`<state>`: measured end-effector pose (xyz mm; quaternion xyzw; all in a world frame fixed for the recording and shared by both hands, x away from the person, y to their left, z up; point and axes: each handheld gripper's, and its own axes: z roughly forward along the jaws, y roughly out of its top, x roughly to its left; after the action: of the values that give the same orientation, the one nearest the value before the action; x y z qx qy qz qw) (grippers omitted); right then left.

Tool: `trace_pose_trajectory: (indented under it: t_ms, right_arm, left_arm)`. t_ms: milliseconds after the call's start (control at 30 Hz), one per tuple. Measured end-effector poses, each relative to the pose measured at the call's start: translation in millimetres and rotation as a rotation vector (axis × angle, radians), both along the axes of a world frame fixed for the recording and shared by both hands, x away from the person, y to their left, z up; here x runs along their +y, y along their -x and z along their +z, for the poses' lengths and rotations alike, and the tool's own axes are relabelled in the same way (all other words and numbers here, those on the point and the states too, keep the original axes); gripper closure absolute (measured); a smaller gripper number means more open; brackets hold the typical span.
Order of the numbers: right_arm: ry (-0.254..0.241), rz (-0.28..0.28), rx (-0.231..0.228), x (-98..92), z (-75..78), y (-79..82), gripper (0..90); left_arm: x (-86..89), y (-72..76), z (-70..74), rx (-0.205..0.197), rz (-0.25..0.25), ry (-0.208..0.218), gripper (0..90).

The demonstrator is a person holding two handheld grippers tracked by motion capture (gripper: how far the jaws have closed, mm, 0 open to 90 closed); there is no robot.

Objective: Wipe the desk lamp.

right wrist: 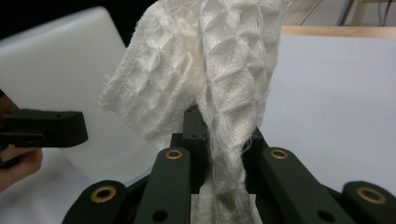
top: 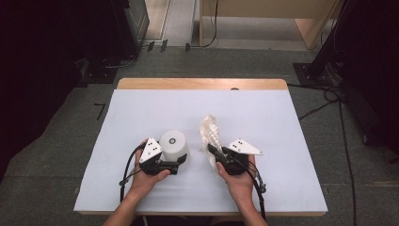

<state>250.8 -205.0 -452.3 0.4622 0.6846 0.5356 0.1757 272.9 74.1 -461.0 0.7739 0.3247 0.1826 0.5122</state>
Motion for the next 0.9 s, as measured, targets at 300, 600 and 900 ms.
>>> trace_pose_trajectory:
  t_ms: [300, 600, 900]
  right_arm:
    - [0.002, -0.003, 0.008, -4.6, -4.4, -1.7, 79.3]
    - [0.010, -0.011, 0.016, -7.5, -8.4, -3.4, 79.1]
    - [0.082, -0.033, 0.012, -1.9, -15.6, -4.1, 79.1]
  left_arm:
    - [-6.2, -0.4, -14.1, -0.016, 0.016, -0.091, 8.7]
    - [-2.6, 14.7, -5.9, -0.050, 0.119, -0.053, 0.7]
    - [-22.9, 14.7, -11.3, -0.018, 0.238, -0.098, 4.4]
